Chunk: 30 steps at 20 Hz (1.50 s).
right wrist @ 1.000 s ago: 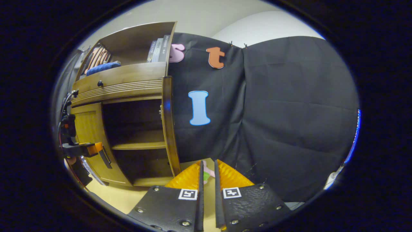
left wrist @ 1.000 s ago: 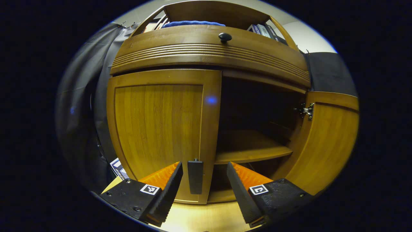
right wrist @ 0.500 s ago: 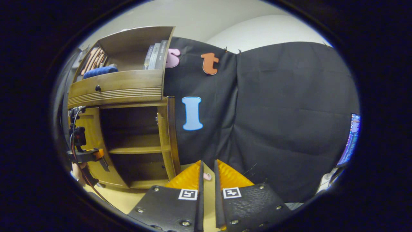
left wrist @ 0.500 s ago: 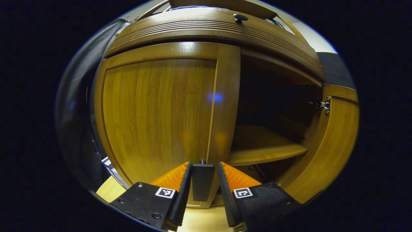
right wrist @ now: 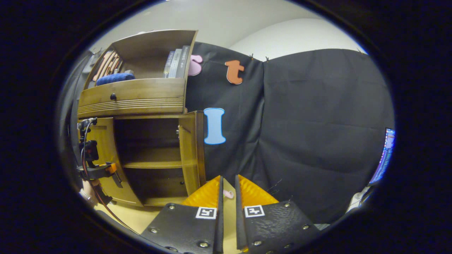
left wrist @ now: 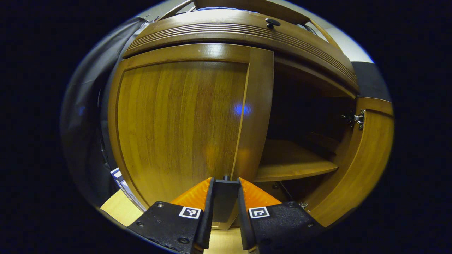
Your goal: Open the right door of the double-door shoe cabinet with the right hand, and open the left door with the left hand.
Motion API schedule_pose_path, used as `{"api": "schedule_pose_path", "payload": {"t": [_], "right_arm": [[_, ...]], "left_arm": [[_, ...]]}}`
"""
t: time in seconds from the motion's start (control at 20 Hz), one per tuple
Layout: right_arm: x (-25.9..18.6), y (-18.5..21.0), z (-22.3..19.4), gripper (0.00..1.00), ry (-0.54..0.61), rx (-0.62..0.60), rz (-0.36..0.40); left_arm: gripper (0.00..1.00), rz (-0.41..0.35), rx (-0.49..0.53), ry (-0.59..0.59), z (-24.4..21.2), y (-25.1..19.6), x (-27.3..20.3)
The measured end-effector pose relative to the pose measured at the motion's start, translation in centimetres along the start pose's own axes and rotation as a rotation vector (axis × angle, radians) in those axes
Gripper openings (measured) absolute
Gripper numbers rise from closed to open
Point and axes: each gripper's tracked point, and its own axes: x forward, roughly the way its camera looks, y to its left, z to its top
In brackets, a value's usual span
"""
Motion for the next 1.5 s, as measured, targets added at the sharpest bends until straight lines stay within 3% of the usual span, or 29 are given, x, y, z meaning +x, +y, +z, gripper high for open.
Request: {"api": "schedule_pose_path", "payload": {"t": [1.1,1.5], "right_arm": [[0.2,4.8,-0.7,0.14,0.003,-0.028,0.303],[0.2,4.8,-0.8,0.15,-0.003,-0.038,0.349]], "left_arm": [[0.34,0.147,-0.045,-0.024,-0.9,3.4,-9.8],[0.29,0.205,-0.05,-0.023,-1.0,4.9,-12.8]]}}
